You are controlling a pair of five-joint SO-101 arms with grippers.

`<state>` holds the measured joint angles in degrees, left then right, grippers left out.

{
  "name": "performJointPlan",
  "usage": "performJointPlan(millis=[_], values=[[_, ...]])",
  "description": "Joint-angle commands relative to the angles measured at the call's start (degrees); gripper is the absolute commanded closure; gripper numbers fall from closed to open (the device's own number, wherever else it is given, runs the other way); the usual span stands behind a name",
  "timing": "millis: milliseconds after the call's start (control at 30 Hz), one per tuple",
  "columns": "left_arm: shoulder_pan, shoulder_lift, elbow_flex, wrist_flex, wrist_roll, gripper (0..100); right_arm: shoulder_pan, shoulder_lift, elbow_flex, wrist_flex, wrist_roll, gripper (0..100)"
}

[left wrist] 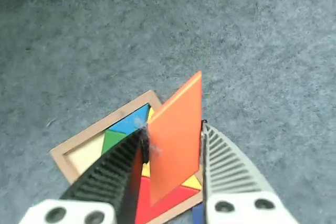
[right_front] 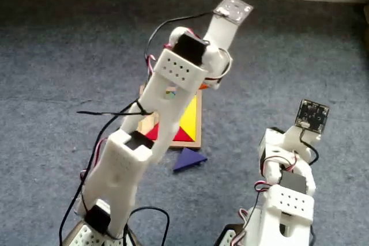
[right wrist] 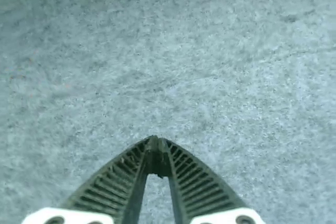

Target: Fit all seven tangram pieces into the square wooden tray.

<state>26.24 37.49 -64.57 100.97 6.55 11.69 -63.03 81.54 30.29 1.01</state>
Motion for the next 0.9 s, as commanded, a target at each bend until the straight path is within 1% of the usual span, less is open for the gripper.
performJointPlan(millis=[0, 167, 300, 367, 500, 633, 733, 867], values=[[-5.4, -14.3, 11.6, 0.1, 0.9, 99, -1.0, -0.9, -0.3, -1.7, -0.1, 99.2], [-12.0, -22.7, 26.3, -0.1, 5.5, 99, -1.0, -0.9, -0.3, -1.7, -0.1, 99.2], [-14.7, -24.7, 34.2, -1.1, 5.6, 99, -1.0, -0.9, -0.3, -1.7, -0.1, 99.2], [-15.3, -24.7, 38.1, -3.4, 6.1, 99, -1.0, -0.9, -0.3, -1.7, -0.1, 99.2], [-16.0, -25.1, 49.3, -11.0, 11.2, 99, -1.0, -0.9, -0.3, -1.7, -0.1, 99.2], [-16.0, -25.2, 58.1, -19.0, 11.9, 99, -1.0, -0.9, -0.3, -1.7, -0.1, 99.2], [-16.9, -25.2, 64.0, -24.2, 13.9, 99, -1.0, -0.9, -0.3, -1.7, -0.1, 99.2], [-18.9, -25.0, 68.9, -28.8, 13.8, 99, -1.0, -0.9, -0.3, -1.7, -0.1, 99.2]])
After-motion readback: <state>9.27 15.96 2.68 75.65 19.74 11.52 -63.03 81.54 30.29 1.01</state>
